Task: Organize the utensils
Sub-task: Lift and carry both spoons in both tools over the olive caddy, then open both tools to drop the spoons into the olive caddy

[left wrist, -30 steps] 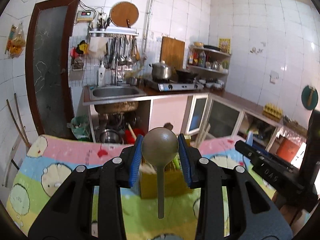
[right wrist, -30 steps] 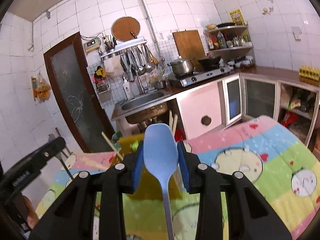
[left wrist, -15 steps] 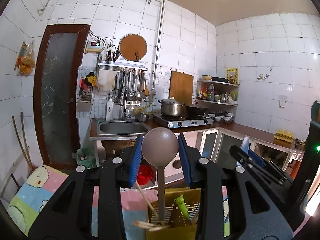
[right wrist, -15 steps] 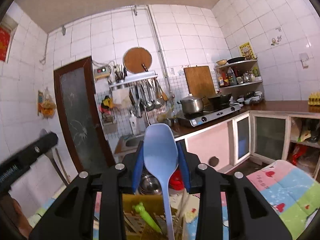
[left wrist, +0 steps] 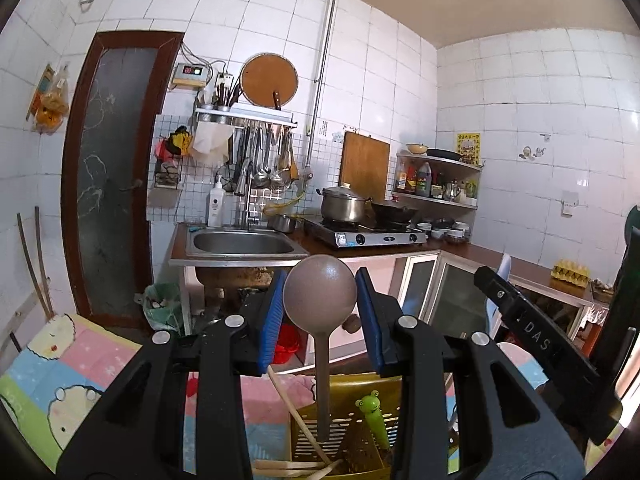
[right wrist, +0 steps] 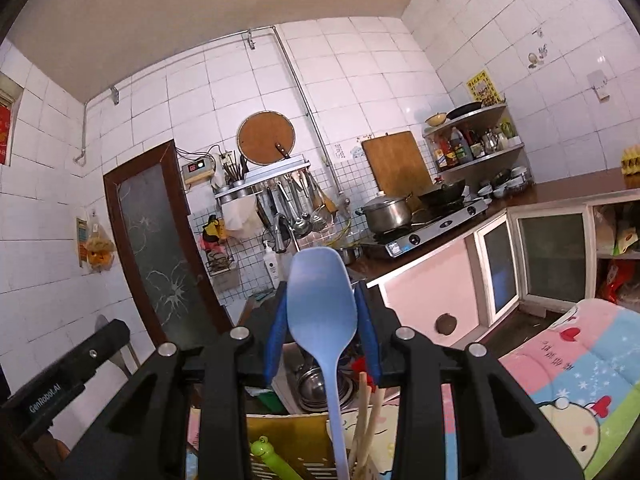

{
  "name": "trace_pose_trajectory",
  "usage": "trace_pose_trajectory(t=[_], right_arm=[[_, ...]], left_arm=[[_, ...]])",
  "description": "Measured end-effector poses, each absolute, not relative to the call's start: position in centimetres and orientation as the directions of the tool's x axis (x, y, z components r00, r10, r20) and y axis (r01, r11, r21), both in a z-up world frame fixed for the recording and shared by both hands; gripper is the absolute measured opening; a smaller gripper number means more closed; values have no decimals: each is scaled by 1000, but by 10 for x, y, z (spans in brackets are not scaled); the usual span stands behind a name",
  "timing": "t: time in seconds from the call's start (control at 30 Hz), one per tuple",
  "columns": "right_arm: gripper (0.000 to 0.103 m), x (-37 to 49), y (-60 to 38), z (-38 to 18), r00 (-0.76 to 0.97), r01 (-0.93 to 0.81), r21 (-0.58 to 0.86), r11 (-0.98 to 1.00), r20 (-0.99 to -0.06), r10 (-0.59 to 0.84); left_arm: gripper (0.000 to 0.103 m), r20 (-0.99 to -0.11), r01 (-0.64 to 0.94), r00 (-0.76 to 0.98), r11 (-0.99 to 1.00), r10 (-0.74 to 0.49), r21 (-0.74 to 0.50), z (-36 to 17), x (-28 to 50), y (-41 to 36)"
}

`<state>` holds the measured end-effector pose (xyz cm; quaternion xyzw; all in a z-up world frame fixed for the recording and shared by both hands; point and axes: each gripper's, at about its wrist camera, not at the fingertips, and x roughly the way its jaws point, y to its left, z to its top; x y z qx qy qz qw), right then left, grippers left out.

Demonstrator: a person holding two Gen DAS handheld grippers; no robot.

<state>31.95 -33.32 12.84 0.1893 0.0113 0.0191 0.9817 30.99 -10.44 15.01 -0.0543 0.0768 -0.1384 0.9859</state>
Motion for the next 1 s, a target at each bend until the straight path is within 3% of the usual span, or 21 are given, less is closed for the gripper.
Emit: trace_pose_trajectory(t=[0.17,0.73,0.77,0.83,1.0], right_arm=[[33,326,-317,120,999,-28,305,952,-12,33],[36,314,-320,95,997,3,275,962,-72,18],[38,314,-320,97,997,-3,276,961,-78,25],[52,311,-319,100,996,3,251,968,-90,20],[63,292,-321,106,990,27,189,982,-142,0]], left_arm=[[34,-142,254,953,962,-266,-99,141,318,-108],[34,-195,232,950,969,-245,-87,107,333,-106],[36,-191,228,952,970,-240,-84,109,330,-104],[47,-189,226,953,971,-238,-83,112,323,-100],[75,-180,220,957,973,-228,-63,124,295,-84]])
